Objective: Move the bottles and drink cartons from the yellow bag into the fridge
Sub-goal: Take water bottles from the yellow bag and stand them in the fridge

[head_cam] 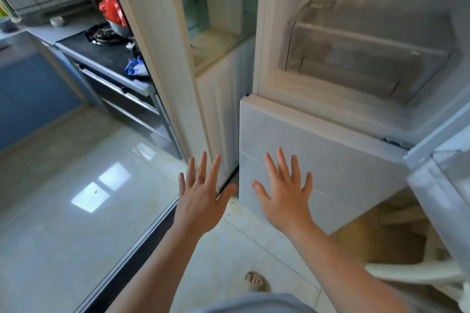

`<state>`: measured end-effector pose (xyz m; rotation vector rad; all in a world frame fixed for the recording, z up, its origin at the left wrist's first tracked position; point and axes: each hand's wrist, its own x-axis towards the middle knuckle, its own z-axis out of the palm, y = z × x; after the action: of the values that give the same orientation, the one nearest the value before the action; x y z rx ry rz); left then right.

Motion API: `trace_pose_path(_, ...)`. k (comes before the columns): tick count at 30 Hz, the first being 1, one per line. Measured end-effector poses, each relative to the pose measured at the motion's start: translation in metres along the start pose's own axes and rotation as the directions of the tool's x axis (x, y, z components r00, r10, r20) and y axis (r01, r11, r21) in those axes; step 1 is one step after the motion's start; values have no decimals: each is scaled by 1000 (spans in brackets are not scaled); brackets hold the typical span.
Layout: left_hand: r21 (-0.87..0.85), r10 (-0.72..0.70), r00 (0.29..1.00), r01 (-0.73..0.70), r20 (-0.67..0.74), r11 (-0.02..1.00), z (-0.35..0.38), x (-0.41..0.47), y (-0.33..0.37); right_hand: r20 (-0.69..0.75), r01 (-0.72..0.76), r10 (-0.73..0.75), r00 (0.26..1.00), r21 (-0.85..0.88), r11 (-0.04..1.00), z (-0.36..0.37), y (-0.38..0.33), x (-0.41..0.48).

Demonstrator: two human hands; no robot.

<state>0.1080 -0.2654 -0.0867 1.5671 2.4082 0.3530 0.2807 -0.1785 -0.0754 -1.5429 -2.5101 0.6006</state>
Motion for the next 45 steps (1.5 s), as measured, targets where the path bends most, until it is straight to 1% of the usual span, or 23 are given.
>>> trace_pose_path(7, 9, 8, 998, -9, 69, 1000, 23, -119, -22, 65, -63, 64, 996, -24, 998, 41, -12, -124)
trace_pose_path(11, 16, -1, 989, -1, 150, 1000, 39, -187, -26, 110, -100, 105, 988, -45, 994, 59, -9, -198)
trace_pose_path(14, 54, -7, 979, -4, 202, 999, 52, -228, -24, 147, -130, 138, 980, -62, 990, 67, 0, -242)
trace_pose_path(18, 90, 36, 966, -61, 258, 994, 74, -271, -16, 180, -169, 180, 967, -76, 983, 71, 24, -295)
trace_pose_path(21, 95, 86, 952, -119, 294, 988, 90, -301, 3, 195, -214, 226, 954, -84, 973, 71, 50, -334)
trace_pose_path(25, 79, 146, 926, -184, 348, 980, 111, -339, 46, 190, -277, 290, 938, -92, 956, 66, 94, -386)
trace_pose_path(29, 50, 214, 902, -250, 374, 967, 136, -378, 104, 175, -325, 335, 926, -85, 942, 53, 150, -441)
trace_pose_path(33, 36, 264, 889, -298, 375, 954, 170, -421, 179, 150, -368, 370, 917, -44, 929, 32, 219, -507)
trace_pose_path(39, -26, 298, 897, -306, 326, 952, 213, -484, 295, 123, -386, 381, 916, 20, 922, -8, 318, -600)
trace_pose_path(42, -16, 328, 883, -342, 335, 939, 230, -505, 344, 108, -418, 411, 905, 53, 907, -25, 358, -634)
trace_pose_path(45, -27, 375, 854, -392, 359, 919, 240, -519, 391, 77, -450, 445, 892, 83, 889, -44, 393, -657)
